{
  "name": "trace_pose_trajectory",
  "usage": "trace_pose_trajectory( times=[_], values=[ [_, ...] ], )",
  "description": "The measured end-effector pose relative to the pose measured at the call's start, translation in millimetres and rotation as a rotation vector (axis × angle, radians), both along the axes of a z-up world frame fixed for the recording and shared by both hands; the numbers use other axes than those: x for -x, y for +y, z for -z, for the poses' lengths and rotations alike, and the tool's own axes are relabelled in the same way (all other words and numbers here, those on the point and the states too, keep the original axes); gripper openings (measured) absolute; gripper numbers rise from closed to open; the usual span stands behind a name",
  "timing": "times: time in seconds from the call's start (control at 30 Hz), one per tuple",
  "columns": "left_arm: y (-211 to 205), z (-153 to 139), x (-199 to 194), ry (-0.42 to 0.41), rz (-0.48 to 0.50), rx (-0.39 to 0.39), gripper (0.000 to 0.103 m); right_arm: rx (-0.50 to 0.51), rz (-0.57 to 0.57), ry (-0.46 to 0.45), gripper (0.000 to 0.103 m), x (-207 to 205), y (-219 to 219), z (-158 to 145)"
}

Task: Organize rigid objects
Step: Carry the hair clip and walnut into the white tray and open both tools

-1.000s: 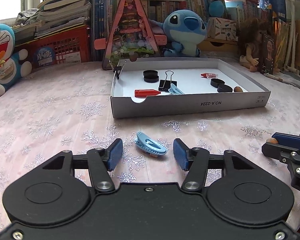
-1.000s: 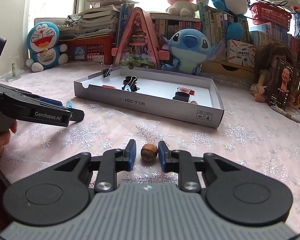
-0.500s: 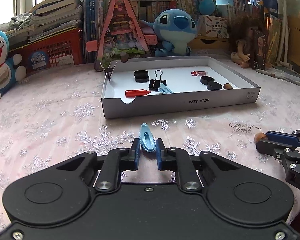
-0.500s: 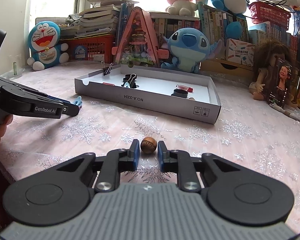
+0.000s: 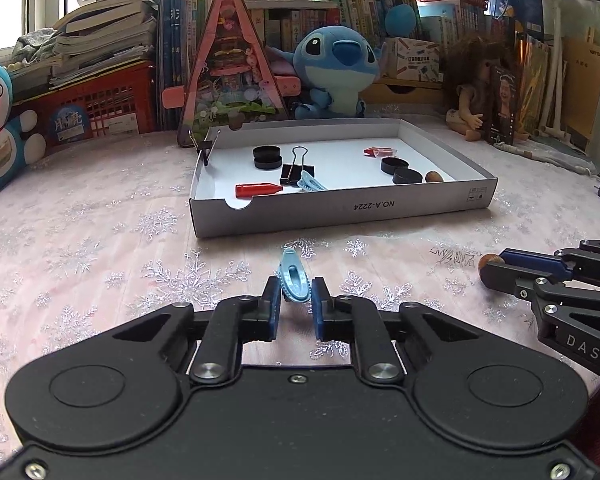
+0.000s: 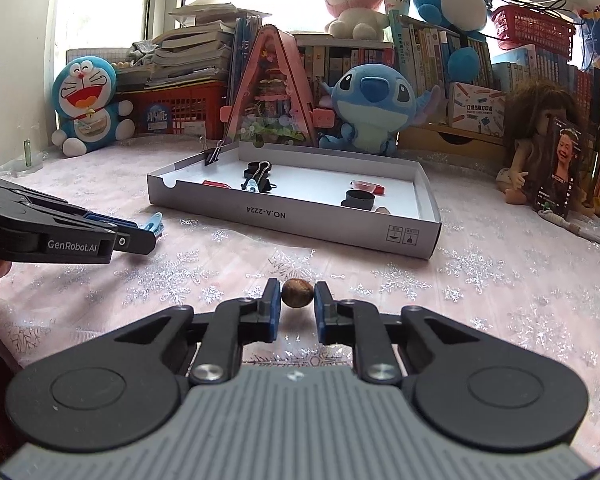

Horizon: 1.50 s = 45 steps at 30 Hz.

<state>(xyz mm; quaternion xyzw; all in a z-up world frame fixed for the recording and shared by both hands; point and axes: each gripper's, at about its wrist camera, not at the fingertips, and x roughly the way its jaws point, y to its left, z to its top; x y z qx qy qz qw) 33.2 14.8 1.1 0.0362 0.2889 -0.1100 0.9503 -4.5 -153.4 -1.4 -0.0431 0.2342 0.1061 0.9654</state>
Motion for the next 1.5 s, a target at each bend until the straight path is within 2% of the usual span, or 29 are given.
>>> trace_pose_trajectory(
  times=[0.2,0.53,0.73,0.97,1.2,1.5],
  values=[
    [2,-8,-7,0.012,-0.023,0.016,0.015,-0.010,0.033,0.002,0.022,-8,0,-5],
    [2,-29,-24,-0.020,-0.032,0.027,0.015,-0.037,0.057,-0.031,0.022,-30,-3,-25],
    [-1,-41,-42,-0.039,-0.037,0.031,0.015,-0.059,0.080,-0.032,0.022,-49,-11,-35],
    [0,-53,-72,-0.050,-0.045,0.073,0.015,-0.088,0.117,-0.016,0.022,-75,-26,-44],
    [2,-51,-104,-0.028,-0.067,0.094,0.015,-0.133,0.164,0.012,0.022,-100,-40,-45],
    [1,-41,-141,-0.009,-0.117,0.108,0.015,-0.127,0.198,0.034,0.022,-131,-43,-36]
  ],
)
